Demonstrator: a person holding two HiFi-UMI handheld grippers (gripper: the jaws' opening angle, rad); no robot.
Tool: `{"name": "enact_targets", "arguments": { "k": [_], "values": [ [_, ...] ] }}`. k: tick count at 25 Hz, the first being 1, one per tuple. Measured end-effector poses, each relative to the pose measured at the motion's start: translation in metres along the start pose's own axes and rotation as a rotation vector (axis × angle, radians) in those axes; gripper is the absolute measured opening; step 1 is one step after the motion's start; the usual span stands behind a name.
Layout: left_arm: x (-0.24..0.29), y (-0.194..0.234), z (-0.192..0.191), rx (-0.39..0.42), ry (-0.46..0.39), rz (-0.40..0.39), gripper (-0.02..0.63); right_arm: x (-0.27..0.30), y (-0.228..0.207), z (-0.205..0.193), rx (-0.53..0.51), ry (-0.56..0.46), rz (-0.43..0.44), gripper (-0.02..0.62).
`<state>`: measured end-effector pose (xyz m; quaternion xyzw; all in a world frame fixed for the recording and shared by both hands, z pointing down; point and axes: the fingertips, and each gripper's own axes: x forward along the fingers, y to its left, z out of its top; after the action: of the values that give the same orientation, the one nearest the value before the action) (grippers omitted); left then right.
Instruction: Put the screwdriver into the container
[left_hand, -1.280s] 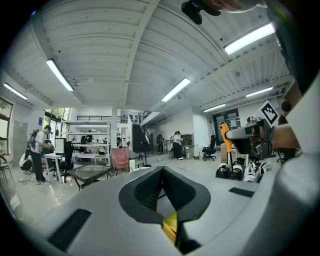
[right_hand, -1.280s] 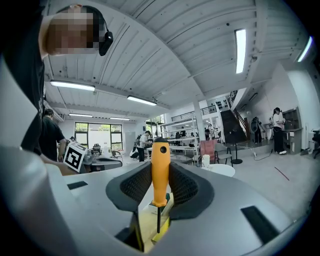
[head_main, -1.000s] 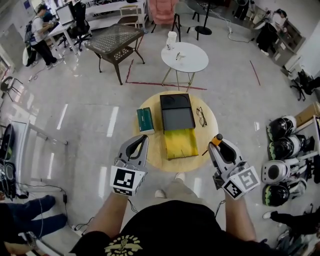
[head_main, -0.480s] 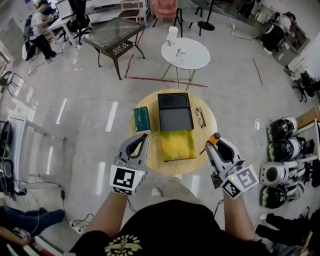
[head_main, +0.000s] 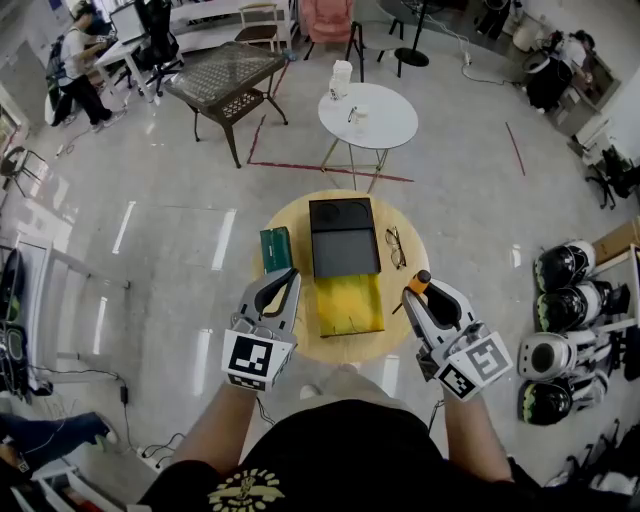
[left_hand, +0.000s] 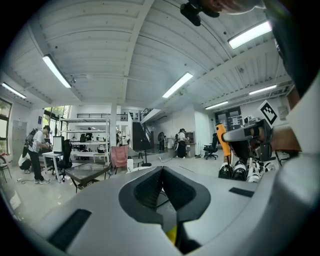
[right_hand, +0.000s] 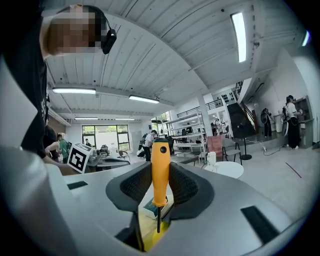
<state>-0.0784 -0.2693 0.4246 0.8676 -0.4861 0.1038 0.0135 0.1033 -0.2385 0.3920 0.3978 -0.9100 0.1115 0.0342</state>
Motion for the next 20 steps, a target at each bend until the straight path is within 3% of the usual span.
{"name": "enact_targets", "arguments": {
  "k": [12,20],
  "values": [
    [0.036,0.001,0.009,0.013,0.017,0.031,0.015,0.023,-0.027,0.003,0.007,0.012,0.082,0.120],
    [0.050,0.007,0.012,0.014,0.033,0.096,0.015,0.038,-0.048,0.009,0.012,0.003,0.146,0.120]
  ]
}}
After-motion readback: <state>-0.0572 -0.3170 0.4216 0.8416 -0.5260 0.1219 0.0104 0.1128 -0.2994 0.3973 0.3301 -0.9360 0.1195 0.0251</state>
